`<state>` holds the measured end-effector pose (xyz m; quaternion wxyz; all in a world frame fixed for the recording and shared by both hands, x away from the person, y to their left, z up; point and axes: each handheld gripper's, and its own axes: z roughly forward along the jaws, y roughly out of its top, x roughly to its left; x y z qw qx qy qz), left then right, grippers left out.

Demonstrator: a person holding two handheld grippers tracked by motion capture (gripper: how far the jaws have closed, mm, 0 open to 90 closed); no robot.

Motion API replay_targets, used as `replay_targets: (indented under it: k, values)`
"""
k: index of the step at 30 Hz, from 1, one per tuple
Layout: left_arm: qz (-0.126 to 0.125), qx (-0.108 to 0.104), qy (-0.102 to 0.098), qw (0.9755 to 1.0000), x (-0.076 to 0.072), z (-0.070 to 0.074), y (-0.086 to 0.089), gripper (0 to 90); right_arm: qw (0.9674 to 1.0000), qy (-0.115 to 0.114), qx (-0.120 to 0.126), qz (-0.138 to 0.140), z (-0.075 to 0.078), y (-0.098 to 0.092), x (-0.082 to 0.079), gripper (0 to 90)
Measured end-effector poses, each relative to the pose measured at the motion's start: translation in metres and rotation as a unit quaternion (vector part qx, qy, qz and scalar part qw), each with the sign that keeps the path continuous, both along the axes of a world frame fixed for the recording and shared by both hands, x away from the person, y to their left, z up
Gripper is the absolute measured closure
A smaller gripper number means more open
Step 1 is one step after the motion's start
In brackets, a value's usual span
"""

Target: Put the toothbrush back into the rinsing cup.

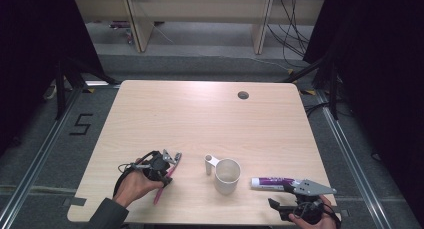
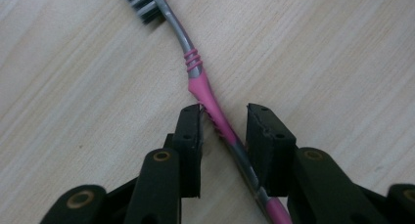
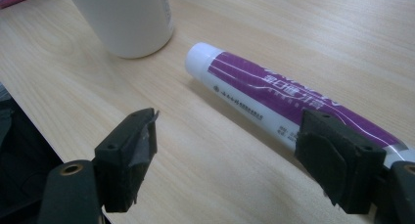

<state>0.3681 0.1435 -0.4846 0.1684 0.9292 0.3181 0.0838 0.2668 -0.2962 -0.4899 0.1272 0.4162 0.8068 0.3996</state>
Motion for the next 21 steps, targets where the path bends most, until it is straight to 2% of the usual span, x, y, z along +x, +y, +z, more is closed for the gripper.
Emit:
replay_targets:
  k: [4,6,7,9,12,16,17,18,19,21]
  values:
    - [-0.007,0.004,0.0,1.0,0.002,0.0,-0.003,74.4,0.9999,-0.015,-0.006,0.004,-0.001,-0.001,0.001,24.1]
    - [-0.004,0.005,0.01,0.9999,0.003,0.0,-0.004,75.9,1.0,-0.007,-0.002,0.003,0.0,0.0,0.001,24.1]
    - [-0.011,0.014,0.017,0.9997,0.006,0.001,-0.005,77.5,0.9999,-0.01,-0.003,0.003,-0.001,-0.001,0.001,24.1]
    - [-0.007,0.013,0.024,0.9996,0.006,0.001,-0.006,79.3,0.9999,-0.01,-0.003,0.003,-0.001,-0.001,0.001,24.3]
    - [0.0,0.025,0.046,0.9986,0.012,0.003,-0.009,81.0,0.9999,-0.01,-0.003,0.004,-0.001,-0.001,0.001,24.3]
    - [0.0,0.04,0.055,0.9977,0.017,0.004,-0.011,81.5,0.9999,-0.014,-0.005,0.005,-0.001,-0.001,0.001,24.3]
    - [0.0,0.047,0.066,0.9968,0.018,0.004,-0.012,81.5,0.9999,-0.009,-0.003,0.003,-0.001,0.0,0.001,24.3]
    - [0.001,0.049,0.067,0.9965,0.019,0.004,-0.013,81.6,1.0,-0.002,0.0,-0.003,-0.001,0.001,-0.001,24.3]
    - [-0.001,0.051,0.066,0.9965,0.019,0.004,-0.014,81.6,0.9999,-0.011,-0.004,0.003,-0.001,0.0,0.001,24.3]
    - [-0.001,0.055,0.069,0.9961,0.019,0.005,-0.015,81.8,1.0,-0.009,-0.003,0.002,-0.001,0.0,0.001,24.3]
